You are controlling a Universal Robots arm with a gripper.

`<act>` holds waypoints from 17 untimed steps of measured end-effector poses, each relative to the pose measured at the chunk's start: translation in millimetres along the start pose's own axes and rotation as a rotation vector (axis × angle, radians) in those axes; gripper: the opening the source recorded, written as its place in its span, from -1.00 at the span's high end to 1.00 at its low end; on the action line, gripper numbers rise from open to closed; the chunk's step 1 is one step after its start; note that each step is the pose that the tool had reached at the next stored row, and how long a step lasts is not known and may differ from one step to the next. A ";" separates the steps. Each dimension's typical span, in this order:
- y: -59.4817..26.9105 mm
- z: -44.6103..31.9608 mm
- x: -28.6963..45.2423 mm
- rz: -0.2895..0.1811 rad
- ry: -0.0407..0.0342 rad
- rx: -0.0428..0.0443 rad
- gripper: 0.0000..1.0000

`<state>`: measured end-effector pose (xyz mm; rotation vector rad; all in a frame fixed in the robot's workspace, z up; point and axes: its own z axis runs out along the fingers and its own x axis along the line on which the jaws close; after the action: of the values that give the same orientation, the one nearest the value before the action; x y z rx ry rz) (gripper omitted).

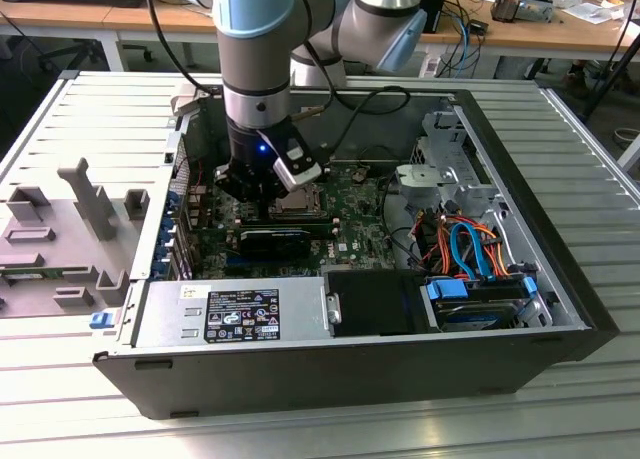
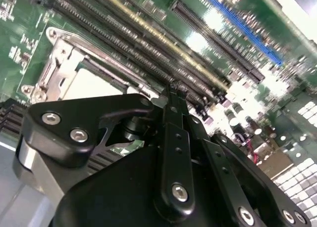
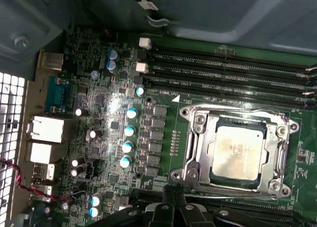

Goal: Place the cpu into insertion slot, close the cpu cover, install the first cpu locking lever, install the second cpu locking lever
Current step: 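Install the second cpu locking lever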

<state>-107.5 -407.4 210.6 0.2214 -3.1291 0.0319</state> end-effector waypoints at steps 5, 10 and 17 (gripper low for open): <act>3.4 0.9 -0.4 -0.010 -0.0003 -0.0003 0.79; 3.6 3.8 -0.1 -0.021 -0.0022 -0.0119 0.79; 3.6 4.2 -0.1 -0.033 -0.0073 -0.0422 0.79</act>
<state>-107.9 -403.9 206.3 0.2733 -3.1289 -0.0350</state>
